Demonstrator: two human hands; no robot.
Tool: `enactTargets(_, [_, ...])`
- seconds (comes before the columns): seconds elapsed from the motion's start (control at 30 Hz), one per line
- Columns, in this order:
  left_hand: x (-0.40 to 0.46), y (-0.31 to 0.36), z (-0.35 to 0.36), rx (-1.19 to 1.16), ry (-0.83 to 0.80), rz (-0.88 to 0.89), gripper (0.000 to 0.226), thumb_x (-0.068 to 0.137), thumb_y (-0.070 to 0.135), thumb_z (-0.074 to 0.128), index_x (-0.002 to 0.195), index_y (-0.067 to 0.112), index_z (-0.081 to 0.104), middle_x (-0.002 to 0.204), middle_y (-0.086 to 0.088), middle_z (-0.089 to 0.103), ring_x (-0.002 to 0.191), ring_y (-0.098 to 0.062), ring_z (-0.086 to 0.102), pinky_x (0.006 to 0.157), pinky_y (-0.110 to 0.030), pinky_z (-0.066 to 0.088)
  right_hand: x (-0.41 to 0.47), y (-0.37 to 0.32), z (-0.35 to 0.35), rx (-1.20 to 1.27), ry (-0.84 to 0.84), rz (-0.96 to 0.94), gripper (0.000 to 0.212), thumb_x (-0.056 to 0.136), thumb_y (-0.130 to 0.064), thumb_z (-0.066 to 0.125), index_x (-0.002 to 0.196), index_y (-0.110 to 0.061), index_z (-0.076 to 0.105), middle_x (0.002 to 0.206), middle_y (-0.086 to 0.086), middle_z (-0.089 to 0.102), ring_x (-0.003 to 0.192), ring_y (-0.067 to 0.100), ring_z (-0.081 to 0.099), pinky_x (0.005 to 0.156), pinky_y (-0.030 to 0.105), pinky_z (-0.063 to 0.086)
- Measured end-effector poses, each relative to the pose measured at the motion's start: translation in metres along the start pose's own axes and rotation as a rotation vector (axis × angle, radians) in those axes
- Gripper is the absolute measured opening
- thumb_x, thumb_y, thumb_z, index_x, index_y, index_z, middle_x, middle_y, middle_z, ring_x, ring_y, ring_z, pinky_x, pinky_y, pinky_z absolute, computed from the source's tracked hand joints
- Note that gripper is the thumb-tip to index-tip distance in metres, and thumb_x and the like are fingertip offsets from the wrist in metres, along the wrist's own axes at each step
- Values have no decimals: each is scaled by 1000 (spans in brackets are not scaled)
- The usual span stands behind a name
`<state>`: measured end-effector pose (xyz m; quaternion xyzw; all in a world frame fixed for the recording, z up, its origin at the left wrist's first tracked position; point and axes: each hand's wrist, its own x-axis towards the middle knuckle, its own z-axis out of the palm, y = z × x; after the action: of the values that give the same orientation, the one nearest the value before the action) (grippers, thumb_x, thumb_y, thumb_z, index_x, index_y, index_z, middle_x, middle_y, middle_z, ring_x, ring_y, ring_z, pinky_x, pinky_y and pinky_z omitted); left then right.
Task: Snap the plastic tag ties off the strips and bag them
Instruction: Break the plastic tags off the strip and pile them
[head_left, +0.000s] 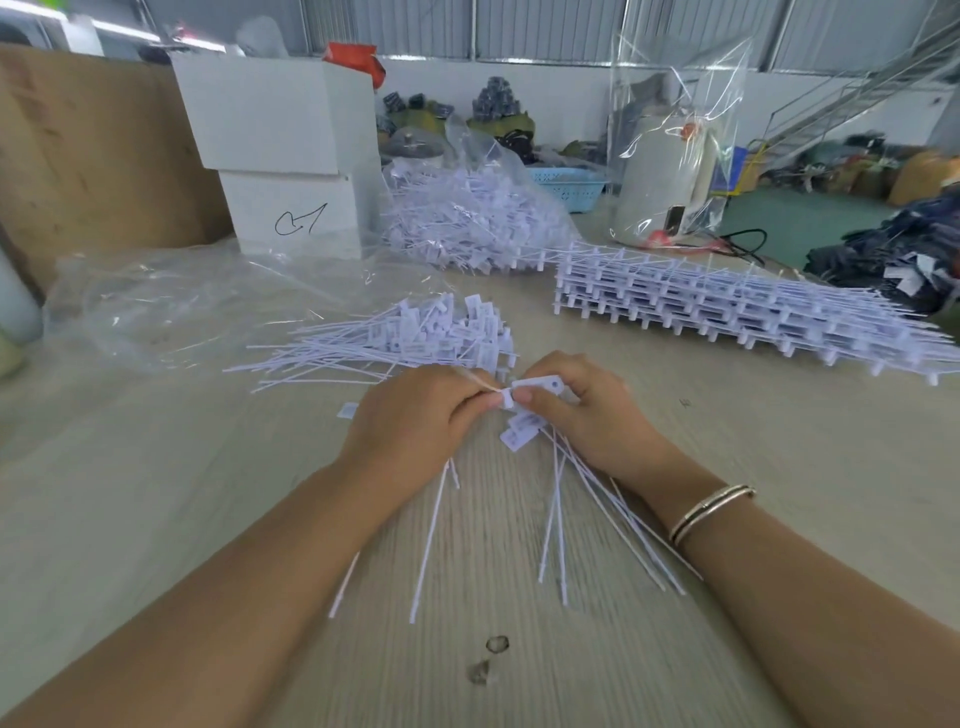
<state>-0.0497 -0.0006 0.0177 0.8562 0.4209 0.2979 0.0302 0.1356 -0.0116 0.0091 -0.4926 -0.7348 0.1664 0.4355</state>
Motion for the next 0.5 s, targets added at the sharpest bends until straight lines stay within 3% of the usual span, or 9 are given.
enactTargets(0.17, [-1,1,6,-229,42,-2,18,95,31,51,97,25,68,81,11,66,74,-6,60,66,-27,45,-4,-6,-1,334,-6,104,12,89,-14,60,78,-18,64,77,-3,61,67,1,56,64,12,43])
enactTargets(0.27, [-1,-2,3,-388,87,-51,15,95,25,53,89,34,64,80,14,68,75,0,63,71,-19,46,-5,-5,-11,598,135,199,16,89,-19,59,76,-22,67,81,-9,68,76,1,62,70,15,46])
enactTargets(0.33, [-2,-8,-1,-408,121,-84,11,92,31,58,85,38,61,78,12,68,76,-3,64,75,-26,48,-5,-1,-16,486,131,235,14,89,-29,59,77,-28,68,83,-12,67,82,3,61,79,22,42])
enactTargets(0.43, [-5,-12,-2,-340,152,-79,10,84,29,68,90,33,62,80,6,65,79,-10,62,76,-38,51,-1,4,-6,65,-9,254,10,85,-40,61,79,-33,64,88,-10,63,90,11,58,91,38,38])
enactTargets(0.5, [-5,-8,-1,-253,139,-60,15,81,26,71,94,25,63,83,7,62,79,-10,58,74,-40,50,3,4,-1,-192,-48,250,4,84,-38,61,80,-37,59,94,-14,59,99,10,54,94,37,30])
